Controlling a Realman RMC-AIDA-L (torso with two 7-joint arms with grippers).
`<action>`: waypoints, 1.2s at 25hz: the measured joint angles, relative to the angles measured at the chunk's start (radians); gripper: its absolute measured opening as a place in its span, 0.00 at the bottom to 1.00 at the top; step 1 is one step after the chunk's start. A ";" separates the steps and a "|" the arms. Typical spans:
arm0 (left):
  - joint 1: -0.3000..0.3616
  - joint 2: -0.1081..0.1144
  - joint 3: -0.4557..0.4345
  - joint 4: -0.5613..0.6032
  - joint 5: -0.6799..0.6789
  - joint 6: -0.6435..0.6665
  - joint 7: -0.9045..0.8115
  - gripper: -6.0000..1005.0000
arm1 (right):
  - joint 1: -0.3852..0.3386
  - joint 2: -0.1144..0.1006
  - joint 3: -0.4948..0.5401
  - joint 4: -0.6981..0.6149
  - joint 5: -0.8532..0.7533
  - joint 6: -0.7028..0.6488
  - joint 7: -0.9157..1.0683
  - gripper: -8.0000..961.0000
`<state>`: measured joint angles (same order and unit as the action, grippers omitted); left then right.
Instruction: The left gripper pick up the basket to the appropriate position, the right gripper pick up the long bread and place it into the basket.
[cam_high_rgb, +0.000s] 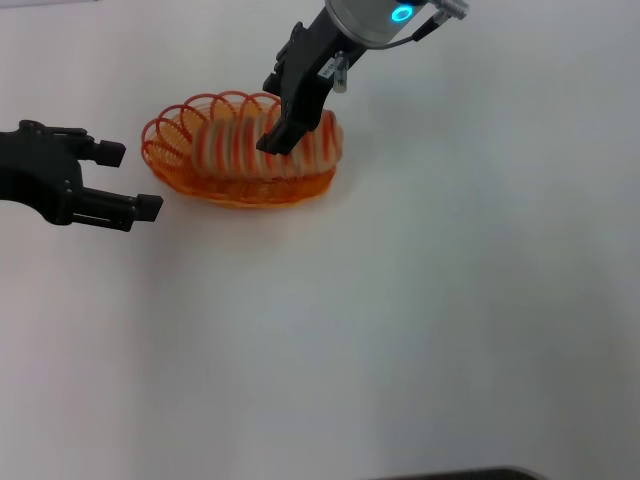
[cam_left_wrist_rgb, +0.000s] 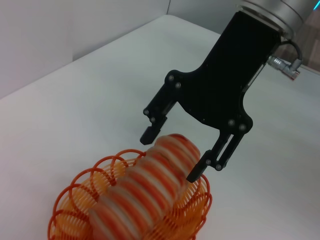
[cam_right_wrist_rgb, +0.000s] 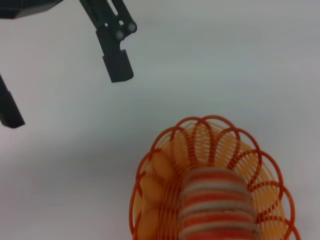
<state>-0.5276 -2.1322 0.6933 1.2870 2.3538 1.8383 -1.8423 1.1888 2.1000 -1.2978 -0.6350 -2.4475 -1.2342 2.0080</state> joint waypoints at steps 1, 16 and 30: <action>0.001 0.000 0.000 0.000 0.000 -0.001 0.000 0.88 | 0.000 0.000 0.000 0.000 0.001 0.005 0.000 0.73; 0.006 0.001 0.000 -0.011 0.000 -0.011 0.008 0.88 | -0.079 -0.013 0.015 -0.146 0.104 0.035 -0.021 0.82; 0.002 -0.005 -0.007 -0.017 -0.008 -0.013 0.009 0.88 | -0.196 -0.051 0.359 -0.191 0.320 -0.167 -0.198 0.81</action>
<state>-0.5254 -2.1371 0.6865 1.2700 2.3463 1.8250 -1.8330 0.9926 2.0485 -0.9384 -0.8260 -2.1276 -1.4008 1.8096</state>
